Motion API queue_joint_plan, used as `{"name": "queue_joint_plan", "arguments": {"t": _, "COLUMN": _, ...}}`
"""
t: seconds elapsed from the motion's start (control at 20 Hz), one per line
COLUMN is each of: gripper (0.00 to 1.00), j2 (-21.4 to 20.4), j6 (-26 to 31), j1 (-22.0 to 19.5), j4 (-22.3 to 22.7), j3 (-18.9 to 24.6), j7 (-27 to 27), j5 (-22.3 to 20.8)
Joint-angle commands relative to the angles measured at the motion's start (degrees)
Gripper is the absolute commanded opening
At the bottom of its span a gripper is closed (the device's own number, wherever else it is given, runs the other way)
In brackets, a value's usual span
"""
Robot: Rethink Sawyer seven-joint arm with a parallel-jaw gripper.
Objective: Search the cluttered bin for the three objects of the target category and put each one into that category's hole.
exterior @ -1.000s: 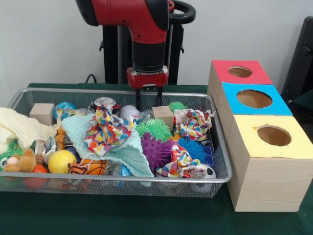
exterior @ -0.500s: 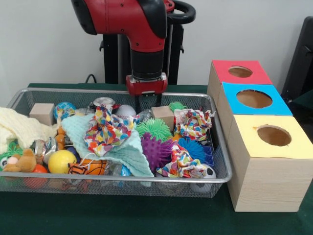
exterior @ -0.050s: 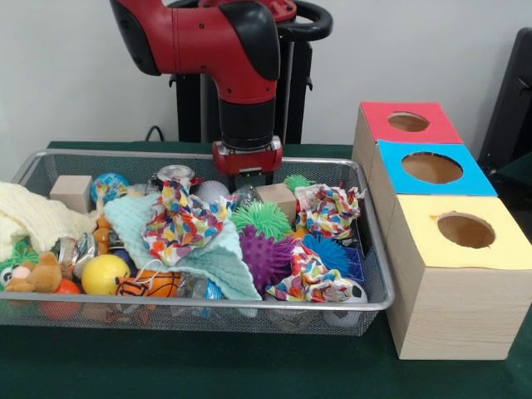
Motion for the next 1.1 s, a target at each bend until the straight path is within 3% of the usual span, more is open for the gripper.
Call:
{"name": "queue_joint_plan", "arguments": {"t": 0.05, "gripper": 1.00, "j2": 2.0, "j6": 8.6, "j1": -2.1, "j4": -10.9, "j3": 6.3, "j7": 1.4, "j5": 1.8}}
{"name": "queue_joint_plan", "arguments": {"t": 0.5, "gripper": 1.00, "j2": -0.3, "j6": 14.1, "j1": -3.3, "j4": -13.9, "j3": 10.1, "j7": -1.2, "j5": 1.0}}
{"name": "queue_joint_plan", "arguments": {"t": 0.85, "gripper": 1.00, "j2": -3.1, "j6": 23.7, "j1": -2.6, "j4": -17.9, "j3": 12.1, "j7": -3.5, "j5": 2.2}}
{"name": "queue_joint_plan", "arguments": {"t": 1.1, "gripper": 1.00, "j2": -5.5, "j6": 26.7, "j1": -2.8, "j4": -17.5, "j3": 12.9, "j7": -2.6, "j5": 2.0}}
